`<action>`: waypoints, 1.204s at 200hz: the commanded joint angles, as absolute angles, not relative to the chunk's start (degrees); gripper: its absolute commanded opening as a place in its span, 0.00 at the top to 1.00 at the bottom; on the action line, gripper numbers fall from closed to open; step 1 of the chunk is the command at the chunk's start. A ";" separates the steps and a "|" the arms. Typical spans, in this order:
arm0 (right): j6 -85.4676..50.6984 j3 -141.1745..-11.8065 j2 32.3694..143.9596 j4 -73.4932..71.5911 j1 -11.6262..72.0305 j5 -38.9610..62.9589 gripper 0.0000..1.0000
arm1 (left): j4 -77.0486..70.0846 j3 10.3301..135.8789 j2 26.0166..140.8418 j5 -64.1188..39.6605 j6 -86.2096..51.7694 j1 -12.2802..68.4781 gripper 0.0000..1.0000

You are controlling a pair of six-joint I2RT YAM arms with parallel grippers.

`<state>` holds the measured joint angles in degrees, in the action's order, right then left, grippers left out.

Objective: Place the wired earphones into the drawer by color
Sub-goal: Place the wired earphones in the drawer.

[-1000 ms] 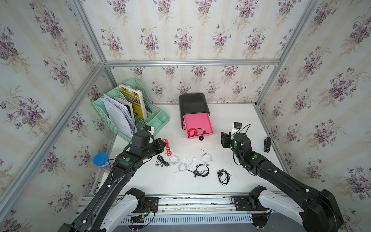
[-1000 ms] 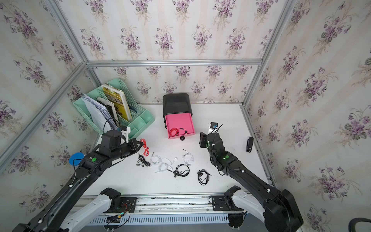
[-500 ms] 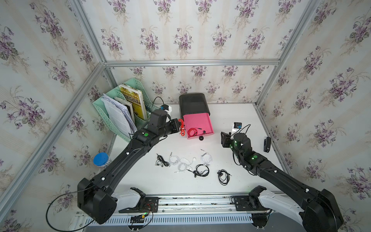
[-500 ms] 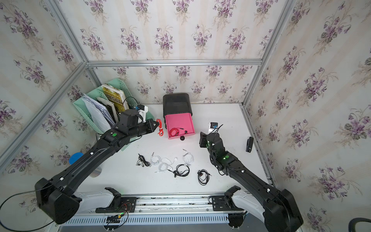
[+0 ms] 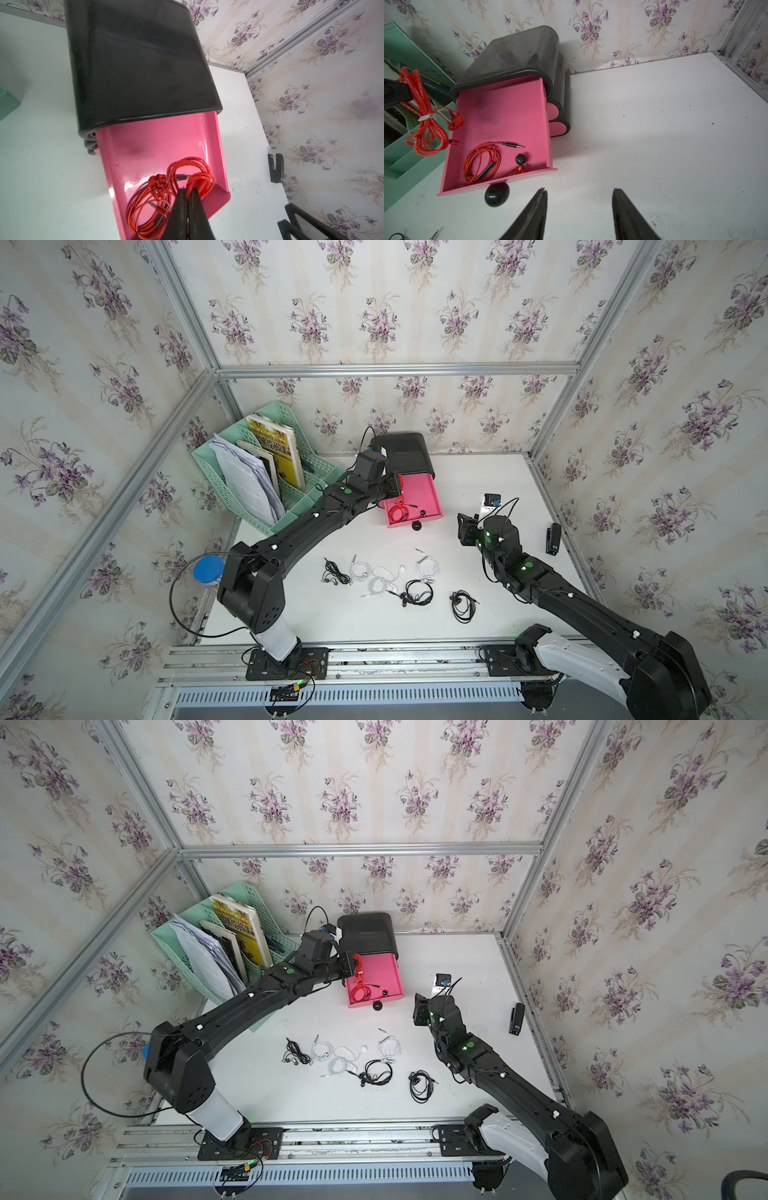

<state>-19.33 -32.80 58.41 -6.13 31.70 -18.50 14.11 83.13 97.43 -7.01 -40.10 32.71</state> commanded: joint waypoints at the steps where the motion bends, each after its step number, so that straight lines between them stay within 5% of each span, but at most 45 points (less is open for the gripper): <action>1: -18.87 -32.78 58.15 -7.68 31.65 -19.07 0.45 | 12.06 85.64 100.37 -5.71 -40.90 33.04 1.00; 103: -18.90 -32.69 58.00 -7.80 29.44 -18.93 0.45 | 13.73 96.12 111.70 -9.38 -42.65 34.98 0.99; 171: -19.07 -32.53 58.00 -8.02 29.34 -18.73 0.45 | 15.11 96.58 110.43 -10.55 -41.90 35.07 0.54; 201: -19.07 -32.50 58.61 -8.36 29.25 -17.79 0.45 | 15.39 95.91 107.82 -10.90 -41.49 35.05 0.45; 241: -19.07 -32.82 61.05 -10.03 29.27 -12.63 0.45 | 14.77 88.99 99.18 -7.51 -39.45 35.15 0.15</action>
